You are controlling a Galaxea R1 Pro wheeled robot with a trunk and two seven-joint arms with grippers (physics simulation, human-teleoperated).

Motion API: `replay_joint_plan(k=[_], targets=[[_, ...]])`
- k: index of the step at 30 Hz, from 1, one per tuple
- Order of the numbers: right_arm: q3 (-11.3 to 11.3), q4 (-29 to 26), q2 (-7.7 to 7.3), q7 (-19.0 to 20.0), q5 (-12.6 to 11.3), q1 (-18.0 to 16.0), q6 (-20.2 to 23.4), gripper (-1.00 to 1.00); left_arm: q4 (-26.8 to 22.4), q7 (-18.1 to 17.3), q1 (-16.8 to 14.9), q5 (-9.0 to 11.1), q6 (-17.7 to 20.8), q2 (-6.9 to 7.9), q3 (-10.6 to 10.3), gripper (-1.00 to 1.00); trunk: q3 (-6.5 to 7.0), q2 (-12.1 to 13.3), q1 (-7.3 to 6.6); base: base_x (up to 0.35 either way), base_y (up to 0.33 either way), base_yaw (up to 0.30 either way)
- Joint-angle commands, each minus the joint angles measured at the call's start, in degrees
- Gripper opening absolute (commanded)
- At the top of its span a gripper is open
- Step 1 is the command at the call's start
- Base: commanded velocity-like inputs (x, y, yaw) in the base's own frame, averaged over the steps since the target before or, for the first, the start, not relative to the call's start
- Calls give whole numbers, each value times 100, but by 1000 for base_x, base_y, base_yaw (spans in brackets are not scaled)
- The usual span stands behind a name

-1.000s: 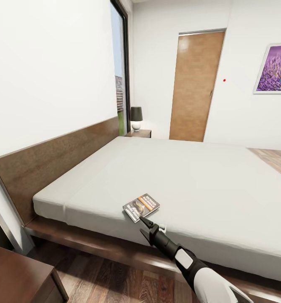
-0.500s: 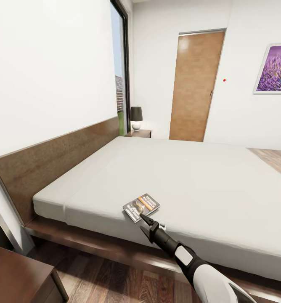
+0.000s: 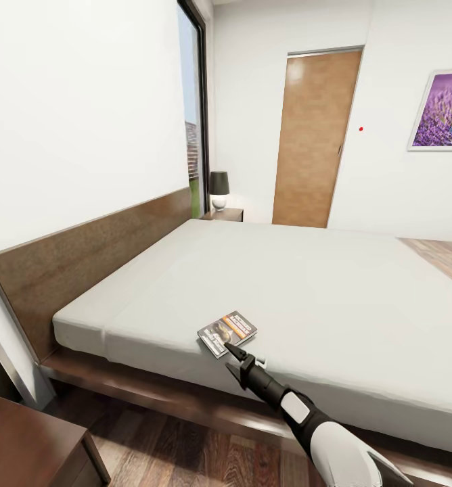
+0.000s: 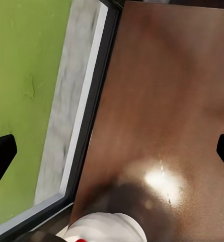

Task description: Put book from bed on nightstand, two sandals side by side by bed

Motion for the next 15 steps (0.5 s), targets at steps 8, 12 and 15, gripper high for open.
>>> replay_joint_plan(k=[8, 12, 15], targets=[[-2, 5, 2, -102, -41, -36, 53, 100, -9, 53, -41, 60, 7, 3, -37, 100, -6, -2, -1, 0, 0, 0], [-6, 3, 2, -116, -43, -55, 53, 100, -9, 53, -41, 60, 7, 3, -37, 100, -6, -2, -1, 0, 0, 0], [-24, 8, -4, -123, -47, -69, 53, 100, -9, 55, -41, 60, 7, 3, -37, 100, -6, -2, -1, 0, 0, 0]])
